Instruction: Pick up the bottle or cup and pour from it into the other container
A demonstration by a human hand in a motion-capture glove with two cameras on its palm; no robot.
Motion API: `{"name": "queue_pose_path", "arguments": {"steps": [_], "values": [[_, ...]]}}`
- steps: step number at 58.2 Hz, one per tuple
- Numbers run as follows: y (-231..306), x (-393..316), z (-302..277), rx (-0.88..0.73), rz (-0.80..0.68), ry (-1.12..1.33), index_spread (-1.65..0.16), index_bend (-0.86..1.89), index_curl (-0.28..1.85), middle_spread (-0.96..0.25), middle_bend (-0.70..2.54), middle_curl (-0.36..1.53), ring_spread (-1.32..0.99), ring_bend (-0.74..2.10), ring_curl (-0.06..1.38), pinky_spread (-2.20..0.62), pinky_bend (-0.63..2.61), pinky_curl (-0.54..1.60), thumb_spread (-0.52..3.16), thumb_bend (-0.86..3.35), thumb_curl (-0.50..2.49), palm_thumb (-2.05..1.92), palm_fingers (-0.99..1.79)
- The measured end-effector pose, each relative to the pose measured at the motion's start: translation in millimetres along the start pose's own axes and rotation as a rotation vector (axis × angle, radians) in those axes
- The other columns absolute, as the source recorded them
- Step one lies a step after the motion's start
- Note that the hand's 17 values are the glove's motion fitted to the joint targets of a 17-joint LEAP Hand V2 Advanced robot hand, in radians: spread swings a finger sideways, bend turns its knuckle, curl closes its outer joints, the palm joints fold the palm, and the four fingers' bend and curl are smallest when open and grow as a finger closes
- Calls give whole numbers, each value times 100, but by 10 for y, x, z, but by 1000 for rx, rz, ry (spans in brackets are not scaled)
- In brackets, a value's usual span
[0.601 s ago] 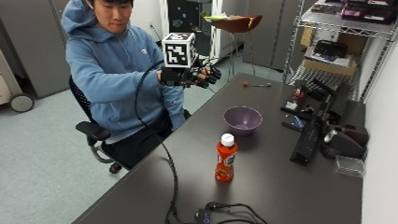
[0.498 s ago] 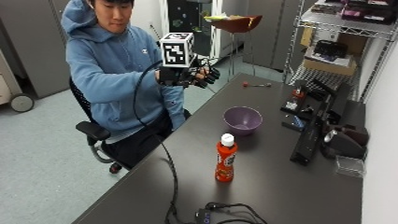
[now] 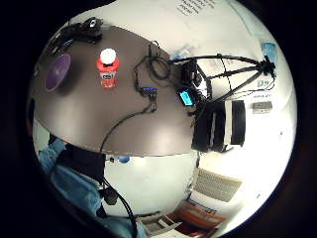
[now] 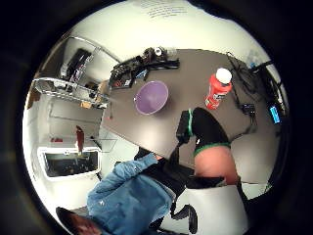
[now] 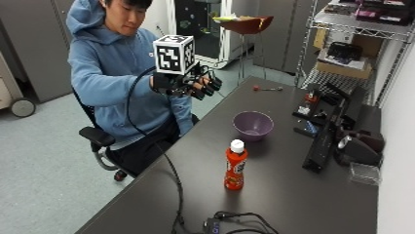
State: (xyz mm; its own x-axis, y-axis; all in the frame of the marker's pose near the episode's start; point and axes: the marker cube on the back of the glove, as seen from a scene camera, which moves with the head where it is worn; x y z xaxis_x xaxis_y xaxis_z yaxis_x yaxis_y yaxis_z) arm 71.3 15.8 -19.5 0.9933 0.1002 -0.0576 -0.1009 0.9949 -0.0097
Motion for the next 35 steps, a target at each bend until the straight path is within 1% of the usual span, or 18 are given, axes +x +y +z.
{"name": "queue_pose_path", "arguments": {"steps": [14, 22, 29, 35], "values": [[-8, 464, 36, 38, 69, -103, -41, 17, 28, -1, 18, 23, 9, 29, 21, 23, 35, 29, 112, 6, 42, 63, 11], [-9, 758, 100, 89, 95, -127, -41, 17, 28, -1, 17, 24, 9, 30, 23, 23, 35, 31, 111, -1, 43, 60, 11], [1, 988, 203, 93, 124, -175, -40, 17, 29, -1, 18, 24, 9, 29, 24, 23, 36, 32, 108, -3, 42, 56, 11], [12, 1190, 355, 98, 143, -270, -40, 16, 29, -1, 18, 25, 9, 29, 24, 23, 36, 32, 105, -4, 41, 53, 10]]}}
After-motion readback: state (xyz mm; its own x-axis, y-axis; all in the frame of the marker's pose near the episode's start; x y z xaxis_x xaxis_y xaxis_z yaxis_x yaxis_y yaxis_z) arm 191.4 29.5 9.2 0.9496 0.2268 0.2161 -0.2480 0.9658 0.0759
